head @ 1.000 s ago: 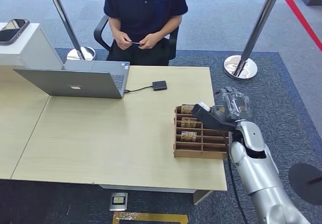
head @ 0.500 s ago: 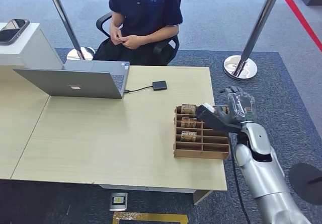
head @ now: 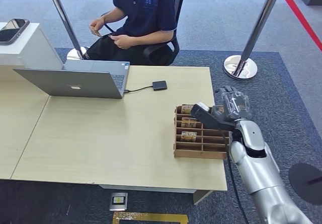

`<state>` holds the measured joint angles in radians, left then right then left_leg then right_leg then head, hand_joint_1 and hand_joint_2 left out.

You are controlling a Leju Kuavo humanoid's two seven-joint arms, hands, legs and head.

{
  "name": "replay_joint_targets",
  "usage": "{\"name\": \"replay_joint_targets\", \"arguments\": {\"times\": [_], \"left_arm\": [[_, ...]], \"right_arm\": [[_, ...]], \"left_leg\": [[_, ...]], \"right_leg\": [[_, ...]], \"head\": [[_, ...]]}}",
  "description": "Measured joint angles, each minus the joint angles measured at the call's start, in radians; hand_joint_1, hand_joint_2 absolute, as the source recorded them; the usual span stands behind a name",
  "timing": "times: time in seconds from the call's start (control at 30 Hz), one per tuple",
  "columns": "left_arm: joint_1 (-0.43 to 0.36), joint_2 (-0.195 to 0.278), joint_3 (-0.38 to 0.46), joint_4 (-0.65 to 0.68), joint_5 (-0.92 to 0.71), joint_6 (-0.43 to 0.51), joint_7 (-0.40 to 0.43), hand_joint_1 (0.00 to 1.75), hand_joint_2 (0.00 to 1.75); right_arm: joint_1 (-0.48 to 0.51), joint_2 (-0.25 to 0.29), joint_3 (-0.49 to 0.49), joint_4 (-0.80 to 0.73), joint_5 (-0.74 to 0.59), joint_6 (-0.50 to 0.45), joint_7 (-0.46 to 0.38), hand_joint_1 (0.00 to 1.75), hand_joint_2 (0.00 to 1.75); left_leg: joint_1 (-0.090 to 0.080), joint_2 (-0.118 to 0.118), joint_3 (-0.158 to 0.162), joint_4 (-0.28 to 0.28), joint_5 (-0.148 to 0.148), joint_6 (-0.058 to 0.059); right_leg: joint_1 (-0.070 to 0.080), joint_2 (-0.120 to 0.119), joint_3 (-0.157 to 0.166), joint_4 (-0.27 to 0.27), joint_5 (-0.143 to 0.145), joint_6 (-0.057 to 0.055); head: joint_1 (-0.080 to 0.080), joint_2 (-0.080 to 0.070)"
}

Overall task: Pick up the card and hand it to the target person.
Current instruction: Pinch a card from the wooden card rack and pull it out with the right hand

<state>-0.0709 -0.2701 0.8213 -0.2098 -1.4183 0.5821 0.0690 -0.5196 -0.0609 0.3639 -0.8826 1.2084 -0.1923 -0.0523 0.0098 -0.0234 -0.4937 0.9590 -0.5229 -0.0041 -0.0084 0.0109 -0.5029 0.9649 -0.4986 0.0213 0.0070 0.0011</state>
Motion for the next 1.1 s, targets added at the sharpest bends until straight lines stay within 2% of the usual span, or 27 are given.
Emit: {"name": "replay_joint_targets", "arguments": {"times": [0.47, 1.1], "left_arm": [[0.0, 0.001, -0.002, 0.0, -0.002, 0.0, -0.004, 0.0, 0.0], [0.0, 0.002, -0.002, 0.0, 0.0, 0.0, 0.006, 0.0, 0.0]], "right_arm": [[0.0, -0.006, 0.0, 0.024, -0.027, -0.004, -0.016, 0.59, 1.75], [0.0, -0.02, 0.002, 0.029, -0.027, 0.005, -0.004, 0.61, 1.75]], "left_leg": [[0.0, 0.0, 0.0, 0.0, 0.0, 0.0], [0.0, 0.0, 0.0, 0.0, 0.0, 0.0]], "right_leg": [[0.0, 0.0, -0.001, 0.0, 0.0, 0.0], [0.0, 0.0, -0.001, 0.0, 0.0, 0.0]], "head": [[0.0, 0.0], [0.0, 0.0]]}}
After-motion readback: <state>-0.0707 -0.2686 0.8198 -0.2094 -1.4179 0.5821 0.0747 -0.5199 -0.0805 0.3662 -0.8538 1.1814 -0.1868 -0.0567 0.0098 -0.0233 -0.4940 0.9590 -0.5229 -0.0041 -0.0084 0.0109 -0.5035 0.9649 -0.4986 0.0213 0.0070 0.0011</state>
